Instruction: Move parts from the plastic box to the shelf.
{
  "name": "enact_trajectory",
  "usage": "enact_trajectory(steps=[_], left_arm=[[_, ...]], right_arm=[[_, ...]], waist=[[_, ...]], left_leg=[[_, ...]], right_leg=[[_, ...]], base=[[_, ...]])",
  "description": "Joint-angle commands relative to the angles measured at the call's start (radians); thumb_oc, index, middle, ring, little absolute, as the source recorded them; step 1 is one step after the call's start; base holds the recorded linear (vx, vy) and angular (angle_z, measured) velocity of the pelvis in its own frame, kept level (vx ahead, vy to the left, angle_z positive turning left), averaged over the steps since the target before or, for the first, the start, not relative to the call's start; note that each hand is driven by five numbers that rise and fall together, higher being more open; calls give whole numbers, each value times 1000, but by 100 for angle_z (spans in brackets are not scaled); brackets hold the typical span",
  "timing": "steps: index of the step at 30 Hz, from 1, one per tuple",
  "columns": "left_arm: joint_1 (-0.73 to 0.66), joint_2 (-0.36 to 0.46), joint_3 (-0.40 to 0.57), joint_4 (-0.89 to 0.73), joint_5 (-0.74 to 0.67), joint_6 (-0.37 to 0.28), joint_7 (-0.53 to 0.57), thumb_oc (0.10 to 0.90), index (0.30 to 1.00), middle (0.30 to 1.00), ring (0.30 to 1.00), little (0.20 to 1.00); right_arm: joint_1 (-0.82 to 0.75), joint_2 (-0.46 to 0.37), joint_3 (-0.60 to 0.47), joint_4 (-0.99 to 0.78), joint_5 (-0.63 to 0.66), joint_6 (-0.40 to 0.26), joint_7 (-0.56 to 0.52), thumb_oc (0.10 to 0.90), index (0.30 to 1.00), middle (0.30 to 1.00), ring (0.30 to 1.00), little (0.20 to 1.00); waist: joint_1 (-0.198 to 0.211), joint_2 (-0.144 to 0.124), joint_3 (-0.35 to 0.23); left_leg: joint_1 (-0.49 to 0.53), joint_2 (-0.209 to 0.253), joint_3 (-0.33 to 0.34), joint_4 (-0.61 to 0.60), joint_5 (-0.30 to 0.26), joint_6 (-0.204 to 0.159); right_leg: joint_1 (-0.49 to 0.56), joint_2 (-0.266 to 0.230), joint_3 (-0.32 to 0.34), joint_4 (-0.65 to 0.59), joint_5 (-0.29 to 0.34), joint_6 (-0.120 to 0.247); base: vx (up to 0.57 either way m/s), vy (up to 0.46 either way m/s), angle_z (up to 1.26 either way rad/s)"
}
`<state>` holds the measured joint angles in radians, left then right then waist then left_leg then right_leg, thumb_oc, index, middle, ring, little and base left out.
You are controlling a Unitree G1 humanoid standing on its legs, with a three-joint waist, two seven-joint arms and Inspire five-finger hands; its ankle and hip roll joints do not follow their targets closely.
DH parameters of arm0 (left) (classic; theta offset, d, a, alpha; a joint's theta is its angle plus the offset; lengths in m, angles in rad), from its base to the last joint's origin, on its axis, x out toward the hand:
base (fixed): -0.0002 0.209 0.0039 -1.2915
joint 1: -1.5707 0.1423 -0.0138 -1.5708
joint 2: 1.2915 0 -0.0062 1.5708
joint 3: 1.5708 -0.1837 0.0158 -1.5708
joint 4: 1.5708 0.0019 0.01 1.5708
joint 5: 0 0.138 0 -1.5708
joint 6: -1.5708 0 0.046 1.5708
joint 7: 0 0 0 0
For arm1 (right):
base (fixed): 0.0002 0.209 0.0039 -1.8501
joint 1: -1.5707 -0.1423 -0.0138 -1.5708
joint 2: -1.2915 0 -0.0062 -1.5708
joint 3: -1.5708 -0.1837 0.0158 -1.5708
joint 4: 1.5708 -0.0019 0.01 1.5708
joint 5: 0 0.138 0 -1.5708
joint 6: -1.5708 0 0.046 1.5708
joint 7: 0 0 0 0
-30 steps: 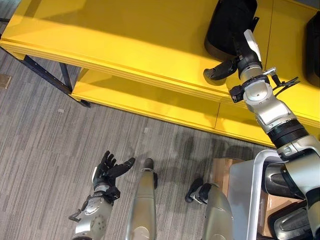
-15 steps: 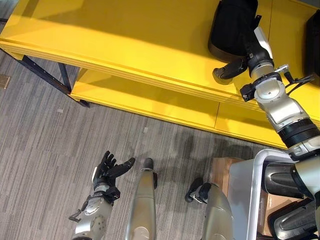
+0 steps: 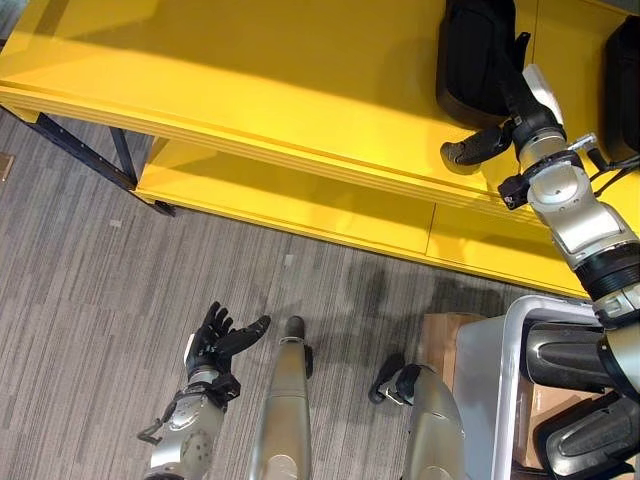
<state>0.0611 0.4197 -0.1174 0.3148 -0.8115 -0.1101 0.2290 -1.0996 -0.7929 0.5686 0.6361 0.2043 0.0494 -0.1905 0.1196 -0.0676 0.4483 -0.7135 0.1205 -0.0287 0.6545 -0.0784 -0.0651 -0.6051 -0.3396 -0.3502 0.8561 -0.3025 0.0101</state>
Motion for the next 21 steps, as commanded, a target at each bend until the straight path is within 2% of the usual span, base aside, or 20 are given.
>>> enact_trajectory(steps=[1, 8, 15, 21], left_arm=[[45, 55, 22, -63, 25, -64, -8, 900, 1000, 1000, 1000, 1000], [39, 55, 26, -52, 17, -62, 0, 900, 1000, 1000, 1000, 1000], [38, 51, 35, -66, 5, -59, 19, 900, 1000, 1000, 1000, 1000], [36, 60, 27, -81, 9, -56, 22, 900, 1000, 1000, 1000, 1000]], right_arm=[[-57, -85, -18, -8, -32, -64, -27, 900, 1000, 1000, 1000, 1000], [-72, -65, -61, -99, 21, -85, -61, 900, 1000, 1000, 1000, 1000], [-70, -38, -124, -380, 73, -150, -97, 900, 1000, 1000, 1000, 1000], [-101, -45, -115, -460, 76, -166, -103, 900, 1000, 1000, 1000, 1000]], waist=[[13, 0, -32], [13, 1, -32], [10, 4, -39], [10, 1, -42]], left_leg=[[70, 45, -50, 39, -146, -32], [72, 45, -49, 41, -150, -32], [68, 42, -47, 49, -155, -29], [67, 41, -49, 49, -153, -26]], right_leg=[[49, 21, 66, -59, -1, 61], [44, 23, 71, -56, -1, 61], [44, 23, 75, -53, 0, 61], [47, 24, 73, -59, 5, 66]], base=[[0, 0, 0], [0, 0, 0], [0, 0, 0], [0, 0, 0]])
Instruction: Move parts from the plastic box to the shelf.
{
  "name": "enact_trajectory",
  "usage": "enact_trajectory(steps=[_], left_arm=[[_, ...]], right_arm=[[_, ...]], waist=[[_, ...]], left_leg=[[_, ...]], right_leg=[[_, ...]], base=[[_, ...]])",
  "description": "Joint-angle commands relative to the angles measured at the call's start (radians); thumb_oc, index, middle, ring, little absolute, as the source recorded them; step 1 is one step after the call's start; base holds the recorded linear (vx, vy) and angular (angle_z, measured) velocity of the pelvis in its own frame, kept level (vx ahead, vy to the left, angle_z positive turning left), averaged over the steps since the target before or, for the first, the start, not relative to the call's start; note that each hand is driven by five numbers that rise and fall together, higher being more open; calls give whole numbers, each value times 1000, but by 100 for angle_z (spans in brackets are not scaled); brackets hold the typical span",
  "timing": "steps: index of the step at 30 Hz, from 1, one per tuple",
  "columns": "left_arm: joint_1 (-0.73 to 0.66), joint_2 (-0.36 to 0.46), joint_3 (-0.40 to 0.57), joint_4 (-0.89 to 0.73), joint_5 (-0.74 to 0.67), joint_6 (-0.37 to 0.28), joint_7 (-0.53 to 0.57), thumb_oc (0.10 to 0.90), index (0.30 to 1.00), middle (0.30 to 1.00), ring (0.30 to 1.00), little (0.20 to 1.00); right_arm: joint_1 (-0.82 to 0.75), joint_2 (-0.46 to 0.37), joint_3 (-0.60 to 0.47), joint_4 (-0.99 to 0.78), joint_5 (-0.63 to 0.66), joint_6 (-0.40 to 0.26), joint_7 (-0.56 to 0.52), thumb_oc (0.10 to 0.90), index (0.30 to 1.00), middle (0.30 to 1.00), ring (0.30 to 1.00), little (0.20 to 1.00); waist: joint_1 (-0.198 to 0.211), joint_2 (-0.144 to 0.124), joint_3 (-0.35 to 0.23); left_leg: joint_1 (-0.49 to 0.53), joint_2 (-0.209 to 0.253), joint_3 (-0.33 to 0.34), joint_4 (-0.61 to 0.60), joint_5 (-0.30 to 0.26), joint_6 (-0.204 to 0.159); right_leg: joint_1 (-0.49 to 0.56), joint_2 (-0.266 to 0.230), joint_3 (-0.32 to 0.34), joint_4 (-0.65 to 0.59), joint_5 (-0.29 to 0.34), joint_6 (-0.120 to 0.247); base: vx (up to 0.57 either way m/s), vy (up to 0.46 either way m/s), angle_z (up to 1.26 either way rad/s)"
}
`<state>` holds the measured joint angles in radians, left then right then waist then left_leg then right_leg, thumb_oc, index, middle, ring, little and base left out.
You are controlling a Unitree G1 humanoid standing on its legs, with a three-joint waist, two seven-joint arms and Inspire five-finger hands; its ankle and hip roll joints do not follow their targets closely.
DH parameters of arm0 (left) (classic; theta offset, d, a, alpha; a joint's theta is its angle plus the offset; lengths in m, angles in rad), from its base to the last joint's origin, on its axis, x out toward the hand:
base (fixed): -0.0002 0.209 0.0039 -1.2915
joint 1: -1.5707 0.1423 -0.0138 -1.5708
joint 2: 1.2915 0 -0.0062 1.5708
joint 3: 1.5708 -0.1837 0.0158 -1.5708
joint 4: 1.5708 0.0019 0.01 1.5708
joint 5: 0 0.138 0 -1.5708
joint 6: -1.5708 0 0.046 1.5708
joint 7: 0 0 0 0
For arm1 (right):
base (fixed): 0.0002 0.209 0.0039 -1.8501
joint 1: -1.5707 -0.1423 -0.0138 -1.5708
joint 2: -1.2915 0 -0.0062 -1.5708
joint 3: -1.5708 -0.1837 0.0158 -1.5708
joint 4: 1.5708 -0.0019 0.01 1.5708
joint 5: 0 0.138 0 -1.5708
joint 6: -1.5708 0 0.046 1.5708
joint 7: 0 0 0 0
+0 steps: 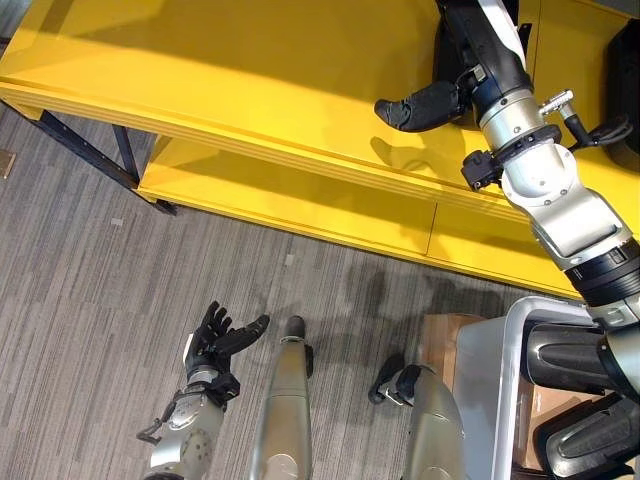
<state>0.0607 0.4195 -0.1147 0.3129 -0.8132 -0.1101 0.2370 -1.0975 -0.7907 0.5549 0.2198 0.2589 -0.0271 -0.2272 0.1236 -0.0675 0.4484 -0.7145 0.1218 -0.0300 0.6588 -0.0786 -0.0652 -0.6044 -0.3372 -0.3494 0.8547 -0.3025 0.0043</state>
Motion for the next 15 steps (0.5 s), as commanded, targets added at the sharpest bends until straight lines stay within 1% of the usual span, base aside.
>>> enact_trajectory(steps=[1, 5, 10, 15], left_arm=[[40, 59, 26, -86, 10, -57, 13, 900, 1000, 1000, 1000, 1000], [40, 57, 26, -78, 13, -58, 12, 900, 1000, 1000, 1000, 1000], [36, 50, 28, -77, 18, -56, 15, 900, 1000, 1000, 1000, 1000], [33, 31, 33, -77, 23, -50, 20, 900, 1000, 1000, 1000, 1000]], right_arm=[[-104, -51, -100, -47, 20, -90, -67, 900, 1000, 1000, 1000, 1000], [-98, -60, -109, -65, 15, -94, -75, 900, 1000, 1000, 1000, 1000], [-32, -54, -158, -105, 29, -105, -80, 900, 1000, 1000, 1000, 1000], [139, -23, -268, -197, 15, -120, -86, 900, 1000, 1000, 1000, 1000]], waist=[[6, 0, -43], [6, -3, -46], [0, -6, -51], [-15, -6, -54]], left_leg=[[67, 40, -49, 45, -153, -26], [66, 38, -50, 47, -155, -24], [73, 37, -51, 43, -155, -23], [91, 39, -50, 29, -152, -22]], right_leg=[[46, 21, 72, -58, 5, 72], [48, 21, 69, -58, 6, 72], [57, 22, 68, -66, 10, 73], [80, 28, 61, -89, 20, 78]], base=[[0, 0, 0], [0, 0, 0], [0, 0, 0], [0, 0, 0]])
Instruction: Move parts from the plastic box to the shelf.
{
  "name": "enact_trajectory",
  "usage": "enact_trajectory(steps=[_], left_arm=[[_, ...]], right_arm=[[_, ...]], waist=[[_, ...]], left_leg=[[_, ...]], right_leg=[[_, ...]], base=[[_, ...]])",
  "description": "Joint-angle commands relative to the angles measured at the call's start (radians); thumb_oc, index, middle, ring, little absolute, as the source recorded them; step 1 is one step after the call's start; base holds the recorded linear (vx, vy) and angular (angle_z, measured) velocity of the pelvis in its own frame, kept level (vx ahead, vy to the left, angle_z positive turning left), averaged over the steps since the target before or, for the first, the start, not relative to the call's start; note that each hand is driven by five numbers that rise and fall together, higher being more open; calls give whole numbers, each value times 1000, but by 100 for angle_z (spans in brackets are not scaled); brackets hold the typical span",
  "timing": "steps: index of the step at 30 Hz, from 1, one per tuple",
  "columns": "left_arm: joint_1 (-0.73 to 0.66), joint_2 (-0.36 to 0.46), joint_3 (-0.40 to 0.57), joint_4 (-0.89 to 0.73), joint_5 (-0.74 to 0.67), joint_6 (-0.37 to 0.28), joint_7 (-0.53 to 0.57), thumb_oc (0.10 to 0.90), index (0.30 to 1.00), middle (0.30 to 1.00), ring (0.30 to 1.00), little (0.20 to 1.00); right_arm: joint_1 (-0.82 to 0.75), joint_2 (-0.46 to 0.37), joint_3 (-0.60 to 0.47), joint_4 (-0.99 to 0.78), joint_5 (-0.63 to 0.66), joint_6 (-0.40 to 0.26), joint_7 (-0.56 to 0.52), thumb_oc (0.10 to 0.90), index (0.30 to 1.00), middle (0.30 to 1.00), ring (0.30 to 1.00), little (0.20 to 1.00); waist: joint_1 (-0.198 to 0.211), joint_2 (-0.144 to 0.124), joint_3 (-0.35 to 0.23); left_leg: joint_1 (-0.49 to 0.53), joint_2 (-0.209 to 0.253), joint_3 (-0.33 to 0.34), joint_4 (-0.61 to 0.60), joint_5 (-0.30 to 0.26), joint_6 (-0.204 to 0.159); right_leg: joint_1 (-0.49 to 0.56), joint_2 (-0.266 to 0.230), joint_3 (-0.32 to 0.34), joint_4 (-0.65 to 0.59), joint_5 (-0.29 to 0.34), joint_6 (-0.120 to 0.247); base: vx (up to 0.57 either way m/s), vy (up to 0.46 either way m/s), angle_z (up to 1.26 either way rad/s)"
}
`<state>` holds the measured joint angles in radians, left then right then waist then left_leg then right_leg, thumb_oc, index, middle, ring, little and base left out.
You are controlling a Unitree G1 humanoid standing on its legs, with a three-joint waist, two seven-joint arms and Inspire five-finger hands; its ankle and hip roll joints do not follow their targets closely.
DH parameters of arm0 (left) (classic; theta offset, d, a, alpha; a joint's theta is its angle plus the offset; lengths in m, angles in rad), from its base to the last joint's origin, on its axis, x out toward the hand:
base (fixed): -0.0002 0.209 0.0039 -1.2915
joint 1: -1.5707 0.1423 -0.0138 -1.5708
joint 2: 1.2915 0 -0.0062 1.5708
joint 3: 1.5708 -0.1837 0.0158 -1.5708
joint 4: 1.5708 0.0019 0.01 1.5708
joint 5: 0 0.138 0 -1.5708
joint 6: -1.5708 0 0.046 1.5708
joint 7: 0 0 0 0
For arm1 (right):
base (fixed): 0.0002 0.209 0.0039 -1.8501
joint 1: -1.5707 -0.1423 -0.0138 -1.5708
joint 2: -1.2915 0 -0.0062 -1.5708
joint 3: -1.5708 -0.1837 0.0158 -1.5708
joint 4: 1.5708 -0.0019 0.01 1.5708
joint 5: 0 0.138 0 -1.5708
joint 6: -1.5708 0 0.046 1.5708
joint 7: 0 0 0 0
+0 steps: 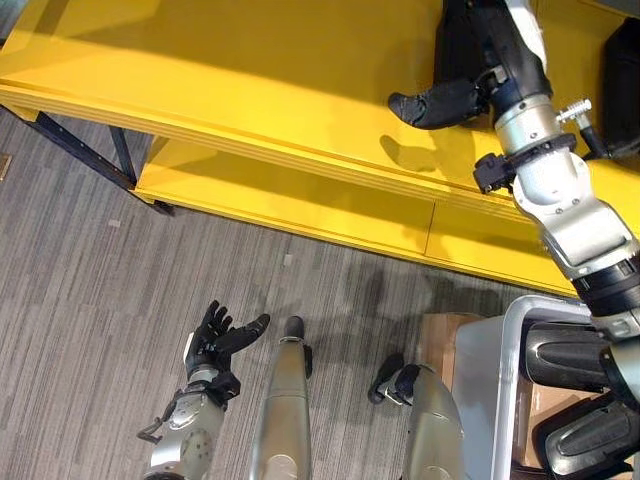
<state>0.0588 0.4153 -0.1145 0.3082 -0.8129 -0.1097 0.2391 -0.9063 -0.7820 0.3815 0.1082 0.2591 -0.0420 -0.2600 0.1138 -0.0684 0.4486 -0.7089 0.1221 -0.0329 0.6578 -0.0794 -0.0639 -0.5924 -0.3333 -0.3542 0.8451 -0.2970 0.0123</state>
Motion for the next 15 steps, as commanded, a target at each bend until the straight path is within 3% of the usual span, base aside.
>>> enact_trajectory(steps=[1, 5, 6, 7, 9, 15], left_arm=[[36, 30, 35, -76, 24, -50, 19, 900, 1000, 1000, 1000, 1000], [38, 10, 48, -71, 30, -42, 20, 900, 1000, 1000, 1000, 1000], [39, 4, 52, -71, 33, -38, 18, 900, 1000, 1000, 1000, 1000], [45, 1, 55, -71, 37, -36, 17, 900, 1000, 1000, 1000, 1000], [59, -12, 61, -79, 40, -33, 13, 900, 1000, 1000, 1000, 1000], [107, -51, 96, -86, 69, -21, -11, 900, 1000, 1000, 1000, 1000]], right_arm=[[8, -16, -131, -112, 22, -115, -55, 900, 1000, 1000, 1000, 1000], [259, 58, -246, -228, -1, -142, -34, 900, 1000, 1000, 1000, 1000], [328, 83, -275, -260, 2, -149, -21, 900, 1000, 1000, 1000, 1000], [385, 104, -292, -281, 0, -152, -12, 900, 1000, 1000, 1000, 1000], [515, 172, -313, -317, 16, -166, 19, 900, 1000, 1000, 1000, 1000], [749, 279, -349, -370, 28, -168, 91, 900, 1000, 1000, 1000, 1000]], waist=[[-12, -6, -58], [-36, -13, -74], [-44, -16, -81], [-47, -18, -86], [-64, -22, -100], [-102, -24, -147]], left_leg=[[94, 38, -48, 22, -150, -23], [142, 44, -46, -27, -139, -21], [146, 40, -45, -53, -105, -15], [172, 45, -45, -60, -128, -19], [208, 43, -37, -123, -82, -10], [360, 46, -8, -291, -32, -1]], right_leg=[[77, 28, 64, -91, 20, 73], [130, 45, 53, -153, 43, 84], [142, 47, 42, -188, 74, 79], [168, 55, 45, -198, 59, 91], [209, 60, 30, -264, 106, 93], [349, 80, 28, -438, 170, 120]], base=[[0, 0, 0], [5, 8, -3], [33, 4, -4], [48, 11, -8], [26, 29, -10], [63, 49, -8]])
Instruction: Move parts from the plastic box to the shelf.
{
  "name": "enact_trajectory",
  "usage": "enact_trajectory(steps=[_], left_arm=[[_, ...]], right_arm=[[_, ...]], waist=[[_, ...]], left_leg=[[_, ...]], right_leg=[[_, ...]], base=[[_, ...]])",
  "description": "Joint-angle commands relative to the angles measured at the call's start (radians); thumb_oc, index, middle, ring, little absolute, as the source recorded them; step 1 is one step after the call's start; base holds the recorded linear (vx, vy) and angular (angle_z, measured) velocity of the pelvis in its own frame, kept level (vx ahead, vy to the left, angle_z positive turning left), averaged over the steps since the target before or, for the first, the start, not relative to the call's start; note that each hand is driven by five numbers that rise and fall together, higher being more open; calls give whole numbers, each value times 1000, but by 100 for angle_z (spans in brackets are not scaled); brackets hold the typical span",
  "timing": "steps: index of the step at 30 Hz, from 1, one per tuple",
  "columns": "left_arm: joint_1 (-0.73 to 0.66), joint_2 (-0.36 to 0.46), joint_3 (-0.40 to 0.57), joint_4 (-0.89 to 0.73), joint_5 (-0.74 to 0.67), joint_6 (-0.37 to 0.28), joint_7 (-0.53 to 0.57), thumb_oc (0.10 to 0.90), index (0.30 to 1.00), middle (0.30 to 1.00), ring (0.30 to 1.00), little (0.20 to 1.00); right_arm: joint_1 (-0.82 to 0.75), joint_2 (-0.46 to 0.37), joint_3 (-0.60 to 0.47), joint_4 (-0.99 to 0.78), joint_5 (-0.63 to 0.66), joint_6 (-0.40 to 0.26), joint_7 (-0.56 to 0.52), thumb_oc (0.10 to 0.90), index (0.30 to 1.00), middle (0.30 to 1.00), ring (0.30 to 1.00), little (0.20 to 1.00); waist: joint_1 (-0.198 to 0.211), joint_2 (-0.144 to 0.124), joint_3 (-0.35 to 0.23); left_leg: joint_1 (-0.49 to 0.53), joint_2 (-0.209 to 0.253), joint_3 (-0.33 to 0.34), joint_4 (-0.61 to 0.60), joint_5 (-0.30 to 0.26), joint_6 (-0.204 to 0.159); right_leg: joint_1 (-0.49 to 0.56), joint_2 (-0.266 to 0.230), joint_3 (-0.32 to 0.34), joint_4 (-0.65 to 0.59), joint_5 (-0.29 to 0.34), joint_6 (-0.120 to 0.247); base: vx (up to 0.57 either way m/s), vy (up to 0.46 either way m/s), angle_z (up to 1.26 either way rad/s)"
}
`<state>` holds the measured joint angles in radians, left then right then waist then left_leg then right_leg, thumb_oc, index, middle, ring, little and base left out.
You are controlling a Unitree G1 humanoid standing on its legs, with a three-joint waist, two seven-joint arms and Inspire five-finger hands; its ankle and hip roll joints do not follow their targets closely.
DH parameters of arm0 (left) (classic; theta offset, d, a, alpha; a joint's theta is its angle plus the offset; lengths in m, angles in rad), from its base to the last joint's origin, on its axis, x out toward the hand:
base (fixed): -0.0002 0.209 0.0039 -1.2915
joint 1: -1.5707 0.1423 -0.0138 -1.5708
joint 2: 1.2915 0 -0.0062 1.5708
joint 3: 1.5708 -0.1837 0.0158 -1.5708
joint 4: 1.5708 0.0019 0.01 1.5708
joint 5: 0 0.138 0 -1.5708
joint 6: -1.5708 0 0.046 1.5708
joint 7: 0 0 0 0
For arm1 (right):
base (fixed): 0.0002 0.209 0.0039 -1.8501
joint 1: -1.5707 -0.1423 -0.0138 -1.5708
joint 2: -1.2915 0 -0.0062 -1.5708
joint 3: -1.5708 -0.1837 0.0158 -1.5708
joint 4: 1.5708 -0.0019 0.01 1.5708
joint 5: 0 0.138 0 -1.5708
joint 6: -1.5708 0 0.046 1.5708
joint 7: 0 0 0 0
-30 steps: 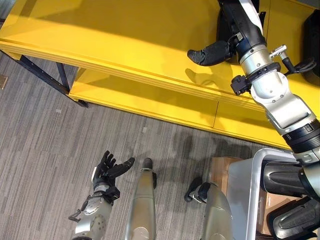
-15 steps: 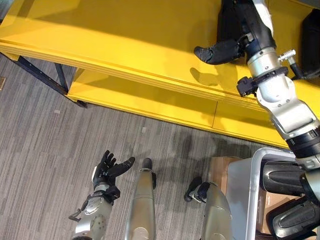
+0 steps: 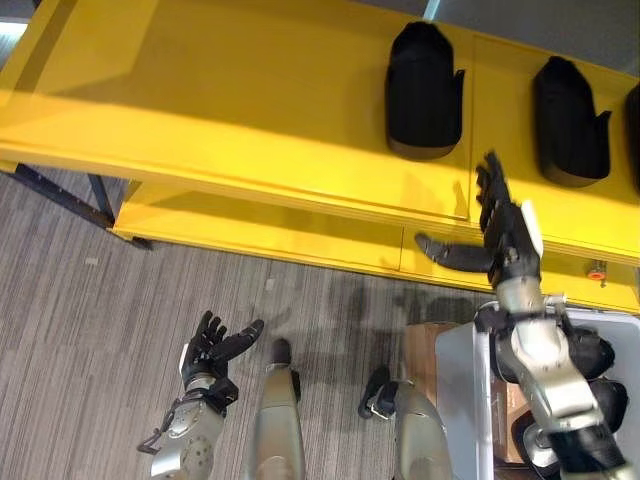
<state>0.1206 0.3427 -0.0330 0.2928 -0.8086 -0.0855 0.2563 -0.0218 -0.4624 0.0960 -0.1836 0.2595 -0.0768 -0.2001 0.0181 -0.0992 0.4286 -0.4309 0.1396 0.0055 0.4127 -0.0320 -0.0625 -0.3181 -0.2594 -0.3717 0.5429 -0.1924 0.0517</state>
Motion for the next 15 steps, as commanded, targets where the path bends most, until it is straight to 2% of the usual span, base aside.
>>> enact_trajectory(steps=[1, 6, 9, 13, 15], left_arm=[[51, 16, 21, -65, 71, -44, -30, 900, 1000, 1000, 1000, 1000], [95, -13, 53, -54, 106, -36, -55, 900, 1000, 1000, 1000, 1000], [110, -24, 52, -56, 118, -35, -62, 900, 1000, 1000, 1000, 1000], [133, -54, 46, -54, 172, -25, -88, 900, 1000, 1000, 1000, 1000], [135, -57, 43, -55, 182, -23, -91, 900, 1000, 1000, 1000, 1000]], right_arm=[[-107, -18, -62, -78, 39, -134, 41, 900, 1000, 1000, 1000, 1000], [21, 16, -52, -86, 42, -118, 107, 900, 1000, 1000, 1000, 1000], [88, 53, -62, -59, 79, -113, 119, 900, 1000, 1000, 1000, 1000], [219, 138, -72, 77, 90, -85, 135, 900, 1000, 1000, 1000, 1000], [236, 152, -71, 96, 96, -83, 138, 900, 1000, 1000, 1000, 1000]], waist=[[-12, 9, -140], [-26, 17, -218], [-35, 21, -244], [-55, 35, -322], [-57, 36, -329]], left_leg=[[113, 30, -38, -81, -69, -1], [254, 29, 6, -244, -28, 0], [293, 27, 18, -299, -10, 3], [392, 25, 61, -429, 24, -8], [406, 24, 69, -452, 32, -11]], right_leg=[[98, 9, 51, -171, 79, 87], [200, 28, 75, -326, 135, 110], [235, 30, 82, -380, 158, 115], [316, 35, 85, -510, 208, 137], [324, 36, 86, -526, 216, 140]], base=[[110, 74, -17], [98, 69, -18], [43, 52, -18], [67, 89, -4], [24, 64, -12]])
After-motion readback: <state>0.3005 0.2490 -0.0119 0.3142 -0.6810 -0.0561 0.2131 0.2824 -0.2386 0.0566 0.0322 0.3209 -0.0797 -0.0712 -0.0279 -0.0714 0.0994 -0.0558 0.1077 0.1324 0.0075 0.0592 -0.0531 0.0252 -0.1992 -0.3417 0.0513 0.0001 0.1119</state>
